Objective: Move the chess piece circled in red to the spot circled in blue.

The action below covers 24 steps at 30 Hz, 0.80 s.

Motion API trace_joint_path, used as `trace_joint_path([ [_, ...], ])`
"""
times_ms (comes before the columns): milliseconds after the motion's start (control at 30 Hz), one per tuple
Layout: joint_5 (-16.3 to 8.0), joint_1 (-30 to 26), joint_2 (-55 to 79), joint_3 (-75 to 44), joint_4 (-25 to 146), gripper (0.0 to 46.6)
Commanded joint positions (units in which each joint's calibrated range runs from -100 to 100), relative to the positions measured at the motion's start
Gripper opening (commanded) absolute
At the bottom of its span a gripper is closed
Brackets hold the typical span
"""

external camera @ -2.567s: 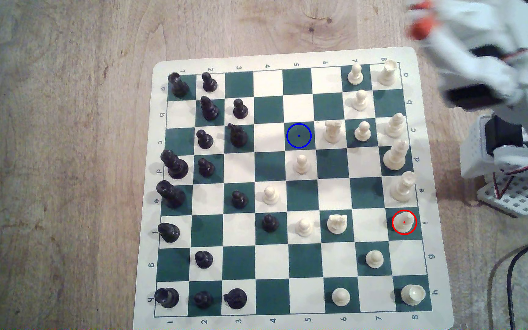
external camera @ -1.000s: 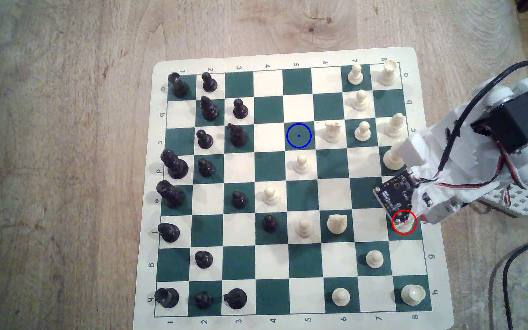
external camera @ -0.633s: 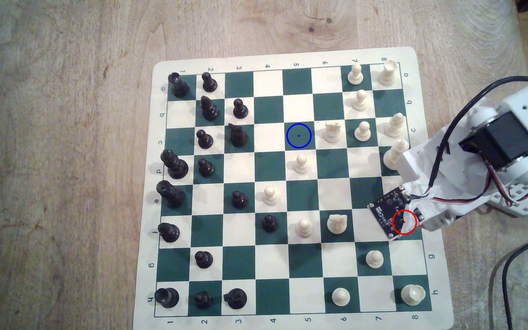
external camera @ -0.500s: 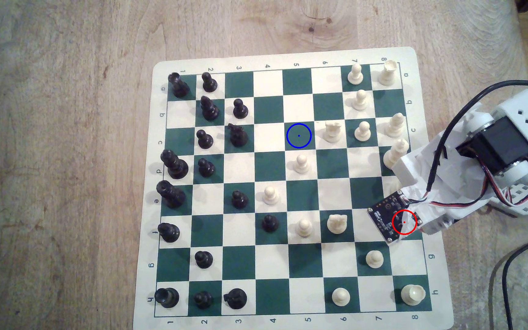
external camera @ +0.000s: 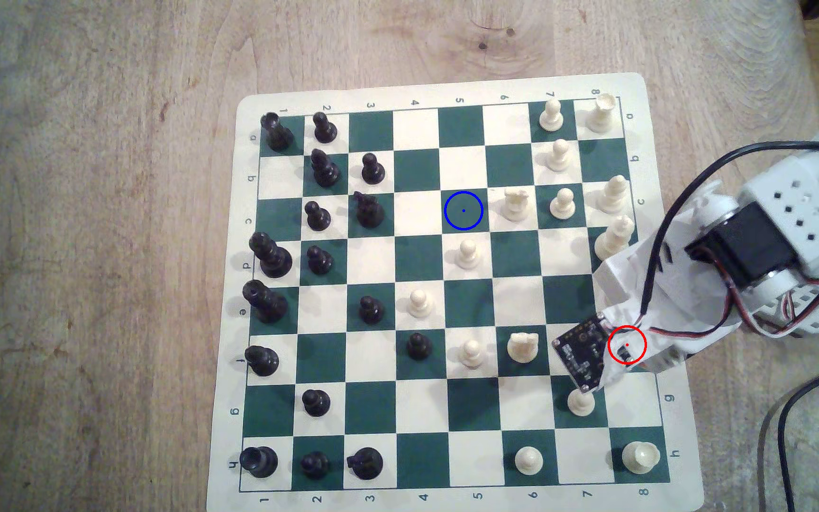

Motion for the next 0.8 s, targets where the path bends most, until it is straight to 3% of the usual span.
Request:
trace_joint_path([
  [0, 0.1, -0.2, -0.1, -0.7, -1.1, 11.9],
  [767, -0.2, -1.2, 2.0, 0.2, -1.7, 9.5],
])
